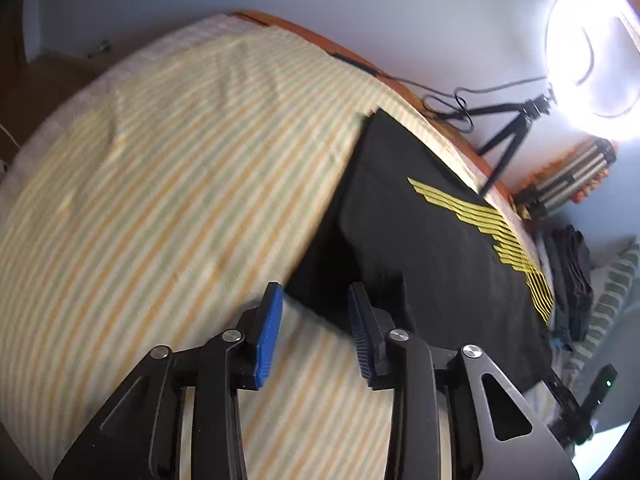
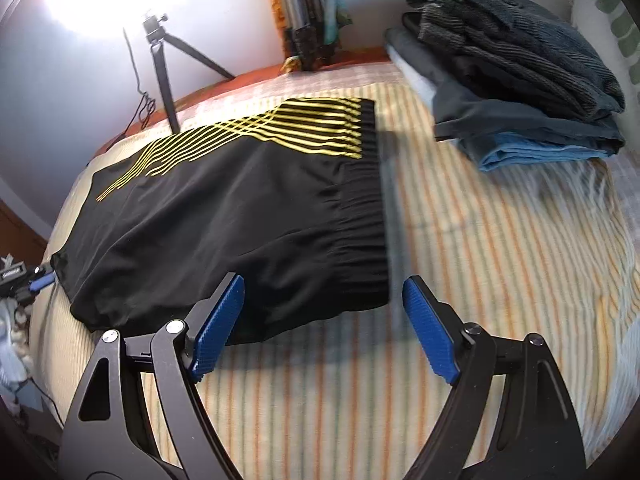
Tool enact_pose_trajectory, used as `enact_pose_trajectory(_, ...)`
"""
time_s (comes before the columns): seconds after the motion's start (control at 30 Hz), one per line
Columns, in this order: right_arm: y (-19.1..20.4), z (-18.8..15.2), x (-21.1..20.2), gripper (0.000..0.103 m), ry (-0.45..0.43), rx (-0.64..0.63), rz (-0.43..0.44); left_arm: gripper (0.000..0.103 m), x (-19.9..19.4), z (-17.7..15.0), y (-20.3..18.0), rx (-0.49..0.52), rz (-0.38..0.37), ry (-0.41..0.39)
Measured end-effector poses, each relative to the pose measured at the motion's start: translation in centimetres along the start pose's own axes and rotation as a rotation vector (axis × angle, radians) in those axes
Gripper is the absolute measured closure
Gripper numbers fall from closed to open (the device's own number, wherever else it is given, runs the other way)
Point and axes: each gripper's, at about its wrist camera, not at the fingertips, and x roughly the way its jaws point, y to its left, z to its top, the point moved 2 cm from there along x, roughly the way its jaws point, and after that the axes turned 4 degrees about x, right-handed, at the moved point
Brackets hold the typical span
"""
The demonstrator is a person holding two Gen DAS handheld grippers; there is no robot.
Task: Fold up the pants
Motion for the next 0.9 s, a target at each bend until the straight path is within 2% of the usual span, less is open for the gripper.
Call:
enact_pose_trajectory(0.03, -0.2, 0.0, -0.1, 0.019, -0.001, 0.004, 0.002, 0.050, 0.0, -0.4, -0.3, -0.002, -0.003, 0.009)
enact_pose_trajectory(0.23, 0.1, 0.4, -1.5, 0.019, -0.063, -0.025, -0.032, 0.050, -2.1, -1.9, -1.1, -0.056, -0.061, -0.049)
enact_pose_trajectory(0.3, -0.3, 0.8, -1.8, 0.019, -0.084, -0.026, -0.067, 0.050, -2.6, -2.2, -1.6, -0.044, -0.041, -0.055)
enact_pose_trajectory(0.37, -1.4, 1.4, -1.8, 0.019, -0.085, 0.008, -0.067, 0.050, -3.7, -2.3, -1.9, -0.031, 0.007, -0.100)
enact_pose_trajectory(0.43, -3.1, 1.9, -2.2, 0.020, -0.097, 0.066, -0.070, 0.050, -4.9, -2.1, -2.2, -0.036, -0.003, -0.153)
enact_pose_trajectory(0.5, -4.4, 2.6, -3.0, 0.023, -0.112, 0.103, -0.045, 0.050, -5.1, -1.6, -3.2, -0.006, -0.018, -0.155)
enact_pose_trajectory(0.57, -4.9, 3.0, -3.5, 0.026, -0.124, 0.101, -0.041, 0.050, -5.2, -1.4, -5.0, 0.066, -0.017, -0.165)
enact_pose_trajectory(0.67, -5.2, 3.6, -3.6, 0.026, -0.114, 0.097, -0.015, 0.050, -4.2, -1.5, -7.7, 0.150, -0.031, -0.139)
enact_pose_trajectory(0.8, -4.4, 3.4, -3.3, 0.028, -0.116, 0.080, 0.038, 0.050, -2.3, -2.1, -9.2, 0.141, -0.059, -0.095)
enact_pose_trajectory(0.87, -2.8, 3.0, -3.0, 0.040, -0.110, 0.024, 0.049, 0.050, -1.6, -2.5, -9.0, 0.111, -0.063, -0.077)
enact_pose_trajectory(0.9, -1.9, 2.7, -2.8, 0.041, -0.102, -0.016, 0.056, 0.049, -1.2, -2.6, -8.6, 0.088, -0.061, -0.062)
